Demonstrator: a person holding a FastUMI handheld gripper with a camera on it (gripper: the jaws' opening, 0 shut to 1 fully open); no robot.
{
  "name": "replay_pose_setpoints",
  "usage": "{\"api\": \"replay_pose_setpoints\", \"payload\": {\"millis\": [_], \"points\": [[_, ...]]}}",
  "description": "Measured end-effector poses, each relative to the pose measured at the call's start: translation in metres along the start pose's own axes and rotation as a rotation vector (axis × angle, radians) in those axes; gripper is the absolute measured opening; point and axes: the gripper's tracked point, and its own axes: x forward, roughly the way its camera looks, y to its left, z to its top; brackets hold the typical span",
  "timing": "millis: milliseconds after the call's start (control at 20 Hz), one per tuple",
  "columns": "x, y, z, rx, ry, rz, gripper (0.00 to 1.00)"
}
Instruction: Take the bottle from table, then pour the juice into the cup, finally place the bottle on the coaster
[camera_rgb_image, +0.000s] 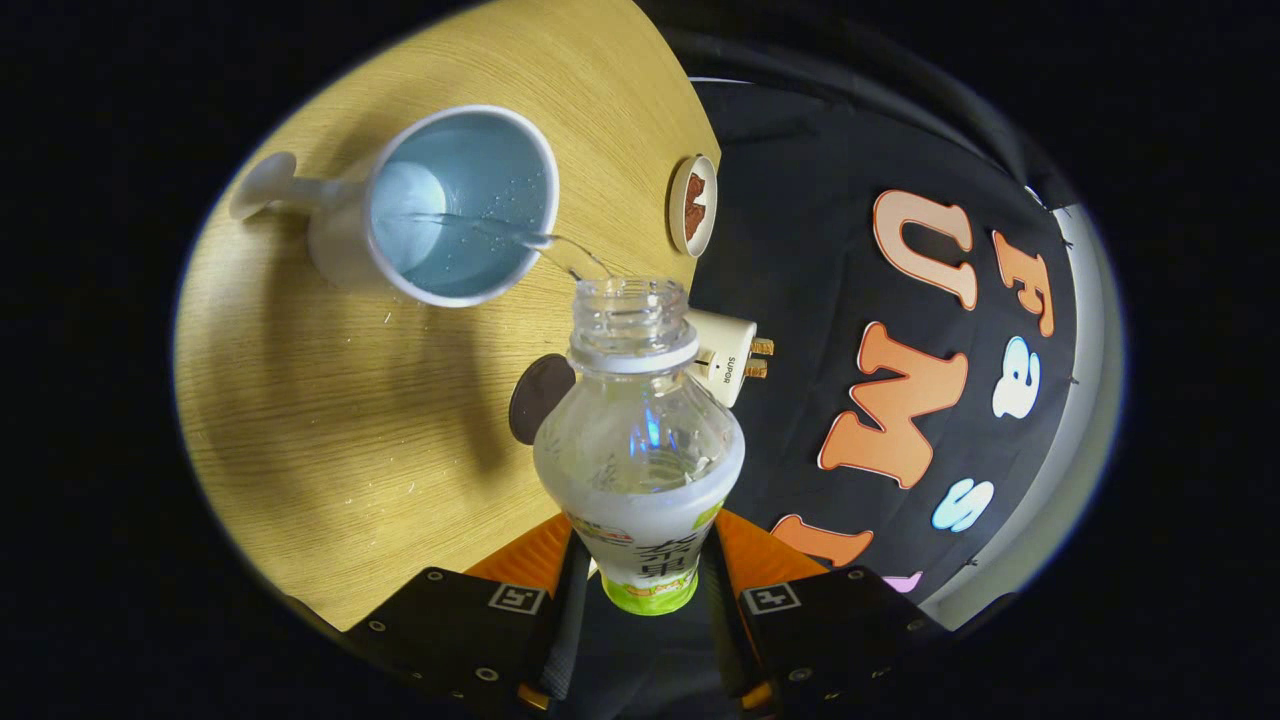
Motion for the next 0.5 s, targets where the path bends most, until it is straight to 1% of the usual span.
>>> {"api": "replay_pose_setpoints", "payload": {"millis": [500], "points": [[0.0018,-0.0025,0.0006,-0.06,-0.015,0.0,0.57]]}}
